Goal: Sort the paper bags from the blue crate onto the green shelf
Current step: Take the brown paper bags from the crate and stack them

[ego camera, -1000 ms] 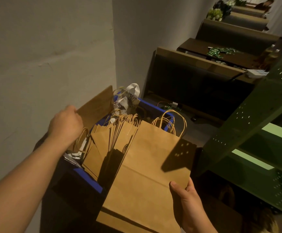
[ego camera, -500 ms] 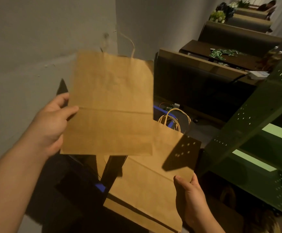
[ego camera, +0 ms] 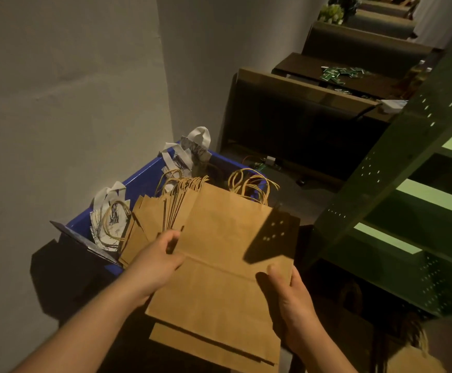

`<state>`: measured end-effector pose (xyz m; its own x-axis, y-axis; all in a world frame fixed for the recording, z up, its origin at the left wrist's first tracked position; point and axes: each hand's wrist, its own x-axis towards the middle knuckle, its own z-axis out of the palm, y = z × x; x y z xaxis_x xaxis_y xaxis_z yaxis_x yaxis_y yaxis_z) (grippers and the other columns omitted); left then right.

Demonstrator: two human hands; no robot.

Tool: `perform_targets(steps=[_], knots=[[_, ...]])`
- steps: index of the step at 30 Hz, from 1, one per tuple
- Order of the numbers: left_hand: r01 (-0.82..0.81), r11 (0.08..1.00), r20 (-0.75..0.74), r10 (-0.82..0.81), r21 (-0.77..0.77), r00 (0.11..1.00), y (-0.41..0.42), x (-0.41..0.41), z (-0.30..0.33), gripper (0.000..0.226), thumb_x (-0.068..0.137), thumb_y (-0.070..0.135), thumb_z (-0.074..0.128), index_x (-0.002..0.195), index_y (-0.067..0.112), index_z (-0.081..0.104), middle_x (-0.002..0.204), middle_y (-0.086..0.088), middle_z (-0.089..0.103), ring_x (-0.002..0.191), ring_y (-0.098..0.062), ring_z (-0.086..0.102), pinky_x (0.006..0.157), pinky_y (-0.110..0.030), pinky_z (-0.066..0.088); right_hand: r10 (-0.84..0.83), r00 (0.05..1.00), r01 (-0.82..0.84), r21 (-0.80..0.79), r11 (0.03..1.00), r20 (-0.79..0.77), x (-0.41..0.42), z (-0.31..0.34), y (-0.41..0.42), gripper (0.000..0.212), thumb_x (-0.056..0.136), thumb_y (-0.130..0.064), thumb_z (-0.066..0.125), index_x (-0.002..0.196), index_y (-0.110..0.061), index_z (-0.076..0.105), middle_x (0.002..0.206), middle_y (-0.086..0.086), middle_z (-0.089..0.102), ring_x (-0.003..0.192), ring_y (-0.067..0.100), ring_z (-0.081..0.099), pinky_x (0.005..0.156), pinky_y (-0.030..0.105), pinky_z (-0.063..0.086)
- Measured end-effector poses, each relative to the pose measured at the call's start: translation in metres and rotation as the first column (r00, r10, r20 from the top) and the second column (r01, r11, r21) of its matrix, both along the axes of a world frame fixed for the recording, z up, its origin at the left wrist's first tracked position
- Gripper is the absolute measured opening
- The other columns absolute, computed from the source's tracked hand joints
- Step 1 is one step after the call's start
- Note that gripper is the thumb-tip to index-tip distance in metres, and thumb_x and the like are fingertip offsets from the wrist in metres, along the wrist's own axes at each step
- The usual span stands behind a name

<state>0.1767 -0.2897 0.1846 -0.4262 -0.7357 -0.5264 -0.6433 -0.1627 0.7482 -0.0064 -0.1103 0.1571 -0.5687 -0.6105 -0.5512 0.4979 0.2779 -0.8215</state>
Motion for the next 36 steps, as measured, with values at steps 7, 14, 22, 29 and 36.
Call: perform_targets(steps=[7,14,22,29,36], knots=[[-0.157,0.954,-0.15,0.2,0.257,0.968,0.008,-0.013,-0.015,0.097,0.079,0.067,0.074,0.158,0.044,0.023,0.151,-0.006,0.05,0.124,-0.033,0.059,0.102,-0.057,0.052,0.084,0.996,-0.082,-0.082,0.993,0.02,-0.008,-0.005,0.011,0.046,0.091,-0.015,0.072,0.129,-0.036,0.054,0.116,0.004,0.074,0.106,0.031,0.073,0.098,0.058,0.053],[-0.039,0.997,-0.311,0.057,0.062,0.949,0.039,-0.025,-0.012,0.091,0.082,0.062,0.067,0.158,0.029,0.031,0.138,0.012,0.06,0.13,-0.017,0.056,0.111,-0.052,0.047,0.126,0.983,-0.123,0.03,0.992,-0.136,-0.02,-0.008,0.026,0.042,0.096,-0.016,0.065,0.129,-0.038,0.053,0.117,0.002,0.069,0.105,0.029,0.068,0.094,0.052,0.056],[0.0,0.999,-0.237,0.008,0.034,0.972,0.071,-0.043,-0.048,0.102,0.081,0.083,0.055,0.162,0.034,0.018,0.158,0.006,0.045,0.142,-0.022,0.046,0.116,-0.053,0.041,0.032,0.999,-0.028,0.114,0.993,-0.036,-0.02,-0.035,0.069,0.044,0.089,-0.034,0.074,0.129,-0.035,0.057,0.114,-0.003,0.076,0.105,0.025,0.073,0.098,0.051,0.055],[0.019,0.974,-0.119,0.008,0.227,0.993,0.103,-0.055,-0.102,0.087,0.095,0.066,0.053,0.164,0.034,0.013,0.165,0.002,0.033,0.149,-0.027,0.037,0.12,-0.053,0.034,-0.044,0.999,0.04,0.228,0.973,0.016,-0.019,-0.065,0.112,0.036,0.094,-0.023,0.07,0.127,-0.028,0.059,0.111,0.0,0.077,0.107,0.026,0.071,0.105,0.051,0.049],[-0.021,0.9,0.036,0.005,0.435,0.999,0.116,-0.031,-0.152,0.099,0.084,0.07,0.067,0.162,0.028,0.025,0.16,-0.001,0.043,0.141,-0.028,0.047,0.116,-0.052,0.04,-0.119,0.992,0.122,0.304,0.945,-0.029,-0.017,-0.08,0.11,0.027,0.099,-0.02,0.063,0.123,-0.031,0.056,0.112,-0.002,0.071,0.101,0.019,0.067,0.083,0.035,0.049]])
